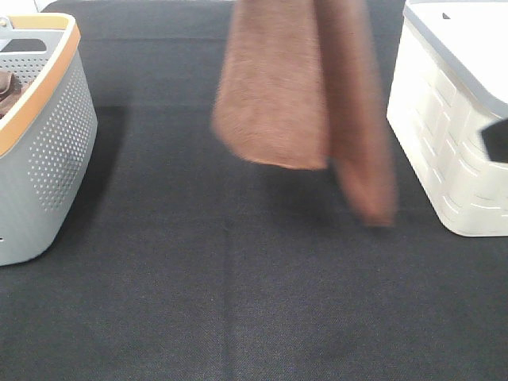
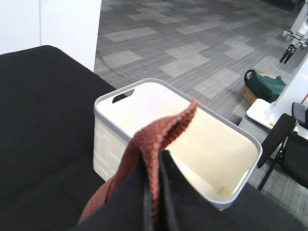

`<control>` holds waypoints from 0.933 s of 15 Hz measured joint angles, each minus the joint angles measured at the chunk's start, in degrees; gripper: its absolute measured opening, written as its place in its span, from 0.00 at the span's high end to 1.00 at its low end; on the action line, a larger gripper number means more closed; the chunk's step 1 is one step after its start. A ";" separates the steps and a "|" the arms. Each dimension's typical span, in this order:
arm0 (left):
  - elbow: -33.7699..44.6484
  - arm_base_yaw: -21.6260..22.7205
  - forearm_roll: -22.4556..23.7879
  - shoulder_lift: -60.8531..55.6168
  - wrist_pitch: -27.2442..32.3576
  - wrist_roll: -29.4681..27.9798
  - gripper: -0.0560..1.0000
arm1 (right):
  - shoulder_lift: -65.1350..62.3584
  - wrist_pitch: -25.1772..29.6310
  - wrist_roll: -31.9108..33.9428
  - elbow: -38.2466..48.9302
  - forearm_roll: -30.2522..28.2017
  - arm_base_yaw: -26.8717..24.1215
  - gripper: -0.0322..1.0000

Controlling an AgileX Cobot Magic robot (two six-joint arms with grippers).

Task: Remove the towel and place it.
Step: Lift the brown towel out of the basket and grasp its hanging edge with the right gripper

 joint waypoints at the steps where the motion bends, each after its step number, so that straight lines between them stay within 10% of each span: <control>1: 0.00 -0.80 0.11 0.23 -0.92 0.00 0.95 | 1.38 -2.18 0.00 0.00 -2.01 2.41 0.23; 9: 0.00 -2.12 1.66 1.49 -2.06 -2.23 0.95 | 16.73 -19.54 10.60 -0.11 -23.84 30.02 0.27; 14: 0.00 -2.12 25.61 1.49 2.69 -17.53 0.95 | 25.61 -17.48 32.54 -0.11 -32.20 36.10 0.27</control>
